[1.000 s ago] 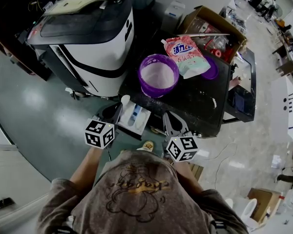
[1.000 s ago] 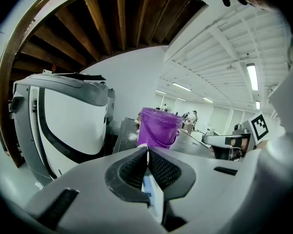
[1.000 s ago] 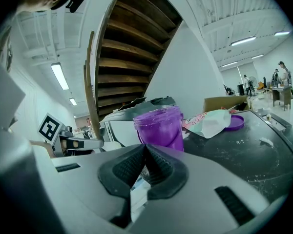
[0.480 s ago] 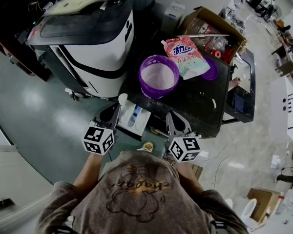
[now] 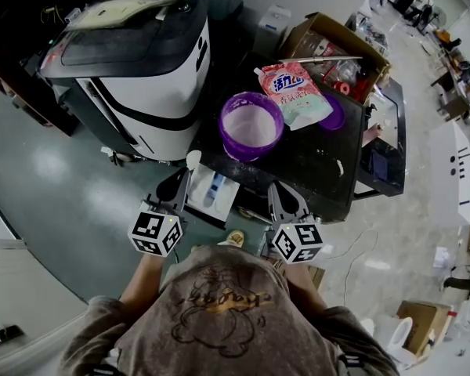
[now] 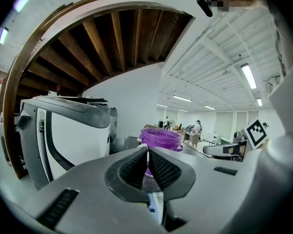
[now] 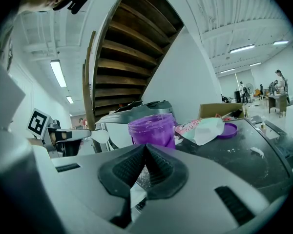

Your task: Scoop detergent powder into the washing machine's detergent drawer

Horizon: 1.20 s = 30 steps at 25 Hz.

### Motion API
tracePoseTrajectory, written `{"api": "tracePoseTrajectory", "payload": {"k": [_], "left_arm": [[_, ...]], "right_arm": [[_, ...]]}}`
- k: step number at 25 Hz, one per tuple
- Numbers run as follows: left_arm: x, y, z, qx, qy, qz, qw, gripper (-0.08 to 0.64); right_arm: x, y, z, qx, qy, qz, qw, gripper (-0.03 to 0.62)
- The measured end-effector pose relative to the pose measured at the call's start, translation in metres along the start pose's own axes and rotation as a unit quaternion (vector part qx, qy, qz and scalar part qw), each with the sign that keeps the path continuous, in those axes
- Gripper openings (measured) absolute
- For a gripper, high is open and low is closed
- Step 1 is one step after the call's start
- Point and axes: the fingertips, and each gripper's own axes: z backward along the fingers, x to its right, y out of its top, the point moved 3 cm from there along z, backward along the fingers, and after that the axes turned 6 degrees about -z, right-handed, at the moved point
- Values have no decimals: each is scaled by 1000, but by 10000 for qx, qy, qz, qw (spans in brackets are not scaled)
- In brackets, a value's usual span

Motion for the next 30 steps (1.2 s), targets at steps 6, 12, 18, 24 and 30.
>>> {"api": "tracePoseTrajectory", "payload": {"k": [6,12,18,24,30], "left_arm": [[2,-1,-3,7,-52,22,10000,25],[0,0,-3,15,-61,29,10000,24],[1,-2,-4,-17,-94,8,10000,24],[3,-3,-3,-47,-120,-5,9999,25],[1,-6,-4,-72,-97,50,9999,25]], "right_arm": [[-2,2,0,100,6,-5,10000,-11],[-6,4,-1,120,45,9,9999,-11],[-8,4,-3,66,64,75,9999,-11],[-11,6,-3,62,60,100,9999,-11],[-11,5,-4,67,66,65,9999,-11]]}}
